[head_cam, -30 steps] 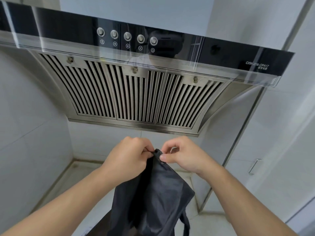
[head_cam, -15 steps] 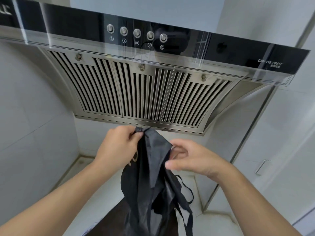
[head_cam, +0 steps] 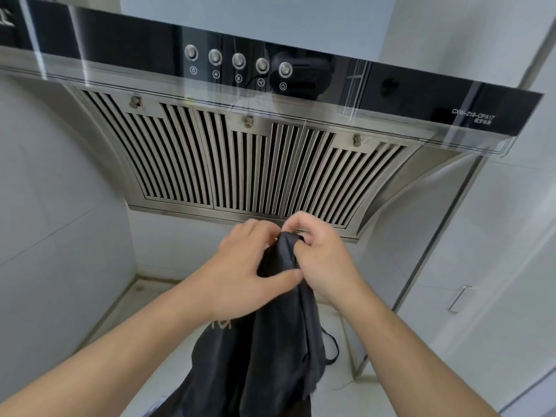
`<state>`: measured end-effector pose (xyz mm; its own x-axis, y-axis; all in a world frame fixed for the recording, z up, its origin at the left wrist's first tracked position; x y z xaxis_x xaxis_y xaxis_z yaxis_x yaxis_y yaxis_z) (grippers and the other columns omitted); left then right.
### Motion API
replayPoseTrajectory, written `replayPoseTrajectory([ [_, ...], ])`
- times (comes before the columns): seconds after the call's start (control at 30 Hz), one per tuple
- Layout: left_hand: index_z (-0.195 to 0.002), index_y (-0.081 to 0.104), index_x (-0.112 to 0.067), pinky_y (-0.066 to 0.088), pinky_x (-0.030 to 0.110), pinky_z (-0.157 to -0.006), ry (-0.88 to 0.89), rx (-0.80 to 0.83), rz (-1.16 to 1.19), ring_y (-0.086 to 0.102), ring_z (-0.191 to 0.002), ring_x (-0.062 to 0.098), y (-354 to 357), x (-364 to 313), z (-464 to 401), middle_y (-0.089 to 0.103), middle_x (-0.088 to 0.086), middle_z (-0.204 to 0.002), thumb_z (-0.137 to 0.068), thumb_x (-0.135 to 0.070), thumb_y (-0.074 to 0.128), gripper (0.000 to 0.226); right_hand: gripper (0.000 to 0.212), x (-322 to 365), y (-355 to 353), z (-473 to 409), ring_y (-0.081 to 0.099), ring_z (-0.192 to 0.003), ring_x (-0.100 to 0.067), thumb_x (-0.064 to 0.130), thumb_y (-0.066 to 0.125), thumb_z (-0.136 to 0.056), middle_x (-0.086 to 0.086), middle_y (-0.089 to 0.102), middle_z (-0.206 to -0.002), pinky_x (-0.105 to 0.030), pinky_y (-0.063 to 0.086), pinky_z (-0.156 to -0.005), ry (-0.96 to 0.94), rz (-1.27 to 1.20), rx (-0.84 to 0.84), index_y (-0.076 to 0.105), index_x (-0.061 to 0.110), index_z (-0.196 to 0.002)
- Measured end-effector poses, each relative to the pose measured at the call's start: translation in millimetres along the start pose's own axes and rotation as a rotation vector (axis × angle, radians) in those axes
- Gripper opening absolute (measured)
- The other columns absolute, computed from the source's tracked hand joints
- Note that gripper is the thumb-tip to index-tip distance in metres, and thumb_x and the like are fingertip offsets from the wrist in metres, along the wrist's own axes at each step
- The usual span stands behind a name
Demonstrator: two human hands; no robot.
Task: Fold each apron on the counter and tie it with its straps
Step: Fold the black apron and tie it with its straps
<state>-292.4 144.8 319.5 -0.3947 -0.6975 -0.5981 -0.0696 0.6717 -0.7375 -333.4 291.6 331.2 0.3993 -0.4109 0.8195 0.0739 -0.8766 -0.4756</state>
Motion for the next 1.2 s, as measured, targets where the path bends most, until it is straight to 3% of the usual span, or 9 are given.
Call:
replayPoseTrajectory([
  [0.17,-0.099,0.058,-0.032,0.058,0.044,-0.074,-0.158,-0.196,-0.166,0.063,-0.084,0.019,-16,3,-9,0.065,-0.009,-0.088,-0.091,-0.032,0.054,0.009,0.027,15,-4,-10,0.065,-0.075,-0.003,0.008,0.057,-0.097,0.011,0.070,-0.079,-0.020,0.050,-0.067,-0.103,0.178,-0.079,0.068,0.030,-0.087],
  [0.3,-0.103,0.051,-0.032,0.056,0.035,-0.068,-0.093,-0.108,-0.052,0.063,-0.085,0.009,-10,-15,-5,0.063,-0.012,-0.094,-0.088,-0.046,0.063,0.023,0.025,18,-4,-16,0.062,-0.067,-0.004,0.024,0.066,-0.096,0.010,0.067,-0.067,-0.024,0.048,-0.062,-0.089,0.271,-0.051,0.072,0.023,-0.072],
  [0.47,-0.098,0.045,-0.016,0.042,0.037,-0.063,-0.189,-0.071,-0.513,0.052,-0.075,0.029,-14,-1,-15,0.048,-0.002,-0.080,-0.092,-0.019,0.052,0.009,0.020,18,-10,-16,0.061,-0.065,-0.003,0.046,0.089,-0.072,0.013,0.067,-0.073,-0.024,0.046,-0.061,0.022,0.359,0.212,0.075,0.031,-0.076],
  [0.67,-0.075,0.055,-0.014,0.043,0.033,-0.053,-0.225,-0.032,-0.457,0.058,-0.068,0.026,-33,14,-22,0.058,0.005,-0.073,-0.085,-0.005,0.049,0.015,0.021,-8,-30,-17,0.066,-0.072,-0.023,0.026,0.072,-0.093,-0.007,0.068,-0.075,-0.036,0.060,-0.071,0.143,0.958,0.476,0.073,0.005,-0.090],
  [0.77,-0.080,0.062,-0.020,0.052,0.036,-0.059,-0.162,-0.134,-0.480,0.064,-0.072,0.027,-59,11,-32,0.061,0.000,-0.074,-0.086,-0.003,0.050,0.021,0.016,24,-61,-27,0.065,-0.080,-0.024,0.020,0.060,-0.098,-0.002,0.067,-0.081,-0.041,0.059,-0.075,0.045,0.940,0.277,0.066,0.018,-0.082],
  [0.9,-0.086,0.060,-0.021,0.052,0.039,-0.062,0.143,-0.585,-0.584,0.061,-0.074,0.025,-88,-12,-17,0.058,-0.005,-0.078,-0.089,-0.004,0.050,0.020,0.025,74,-92,2,0.053,-0.076,-0.025,0.001,0.049,-0.075,0.005,0.056,-0.076,-0.038,0.044,-0.057,-0.462,0.844,-0.524,0.057,0.022,-0.086],
  [1.07,-0.073,0.053,-0.012,0.054,0.043,-0.058,-0.125,0.544,-0.642,0.062,-0.076,0.035,-21,35,7,0.052,0.004,-0.068,-0.071,-0.006,0.049,0.008,0.011,3,-44,24,0.061,-0.088,-0.026,0.014,0.054,-0.098,0.001,0.065,-0.089,-0.041,0.055,-0.076,0.088,1.093,0.701,0.057,0.022,-0.091],
  [1.13,-0.074,0.059,-0.016,0.052,0.036,-0.061,-0.104,0.104,-0.627,0.064,-0.078,0.030,-52,30,-7,0.060,0.002,-0.073,-0.078,-0.006,0.050,0.014,0.015,15,-62,9,0.061,-0.088,-0.027,0.009,0.048,-0.092,-0.001,0.066,-0.093,-0.043,0.056,-0.077,-0.022,1.052,0.427,0.054,0.022,-0.093],
  [1.2,-0.076,0.062,-0.020,0.047,0.034,-0.062,0.067,-0.561,-0.440,0.062,-0.072,0.021,-94,10,-10,0.062,-0.005,-0.072,-0.087,-0.006,0.048,0.023,0.023,49,-89,2,0.058,-0.081,-0.026,0.006,0.043,-0.079,0.004,0.060,-0.087,-0.042,0.051,-0.068,-0.324,0.866,-0.245,0.052,0.023,-0.091],
])
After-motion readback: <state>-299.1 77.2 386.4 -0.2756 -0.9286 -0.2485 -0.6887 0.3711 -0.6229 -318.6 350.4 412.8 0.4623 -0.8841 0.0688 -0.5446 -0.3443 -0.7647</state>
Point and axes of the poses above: each hand's wrist, its own z-axis away from the middle knuckle, its own y-axis out of the palm, x = y × z, the point moved 5 cm from there along -z, towards the middle knuckle
